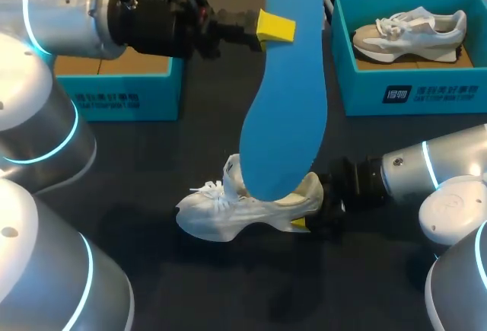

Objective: Take the shoe out of the shoebox, open the shoe tongue, remove and reinsert the insole, then place the shoe into the shoebox

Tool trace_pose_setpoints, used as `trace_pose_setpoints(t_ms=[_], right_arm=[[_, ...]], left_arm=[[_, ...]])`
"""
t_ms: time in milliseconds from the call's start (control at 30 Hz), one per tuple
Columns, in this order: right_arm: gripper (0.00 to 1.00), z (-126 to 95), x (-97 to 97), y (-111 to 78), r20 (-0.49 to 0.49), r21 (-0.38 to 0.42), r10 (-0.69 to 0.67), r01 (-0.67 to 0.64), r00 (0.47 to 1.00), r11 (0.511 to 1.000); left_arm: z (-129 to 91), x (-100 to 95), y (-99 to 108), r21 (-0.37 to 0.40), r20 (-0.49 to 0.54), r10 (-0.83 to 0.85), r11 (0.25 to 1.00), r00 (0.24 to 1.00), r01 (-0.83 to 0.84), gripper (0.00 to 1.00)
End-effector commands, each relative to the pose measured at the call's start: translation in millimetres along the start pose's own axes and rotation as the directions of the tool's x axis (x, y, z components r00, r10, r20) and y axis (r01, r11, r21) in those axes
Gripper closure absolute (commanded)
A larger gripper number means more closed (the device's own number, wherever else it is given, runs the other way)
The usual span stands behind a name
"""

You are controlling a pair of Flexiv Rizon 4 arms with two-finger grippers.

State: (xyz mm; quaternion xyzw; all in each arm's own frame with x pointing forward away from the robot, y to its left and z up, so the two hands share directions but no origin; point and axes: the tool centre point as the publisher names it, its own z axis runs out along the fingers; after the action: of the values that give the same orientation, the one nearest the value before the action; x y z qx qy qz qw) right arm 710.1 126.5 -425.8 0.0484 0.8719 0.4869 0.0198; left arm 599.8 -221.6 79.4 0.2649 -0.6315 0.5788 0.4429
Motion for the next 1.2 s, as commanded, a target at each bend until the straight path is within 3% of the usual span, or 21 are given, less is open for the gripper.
trace_pose_setpoints(t_ms=[33,100,133,1033,1200], right_arm=[[0.96,6.7,0.4,-1.6,0.002,0.008,0.002,-0.002,1.000,1.000],[0.55,6.7,0.4,-1.6,0.002,0.008,0.002,-0.002,1.000,1.000],[0.00,6.7,0.4,-1.6,0.002,0.008,0.002,-0.002,1.000,1.000],[0.00,6.7,0.4,-1.6,0.002,0.008,0.002,-0.002,1.000,1.000],[0.00,-7.8,3.3,-1.4,0.043,0.022,0.010,-0.011,0.999,1.000]], left_arm=[[-0.1,-0.3,2.5,0.004,0.000,0.000,1.000,1.000,0.000,1.00],[-0.1,-0.3,2.5,0.004,0.000,0.000,1.000,1.000,0.000,1.00],[-0.1,-0.3,2.5,0.004,0.000,0.000,1.000,1.000,0.000,1.00],[-0.1,-0.3,2.5,0.004,0.000,0.000,1.000,1.000,0.000,1.00],[-0.1,-0.3,2.5,0.004,0.000,0.000,1.000,1.000,0.000,1.00]])
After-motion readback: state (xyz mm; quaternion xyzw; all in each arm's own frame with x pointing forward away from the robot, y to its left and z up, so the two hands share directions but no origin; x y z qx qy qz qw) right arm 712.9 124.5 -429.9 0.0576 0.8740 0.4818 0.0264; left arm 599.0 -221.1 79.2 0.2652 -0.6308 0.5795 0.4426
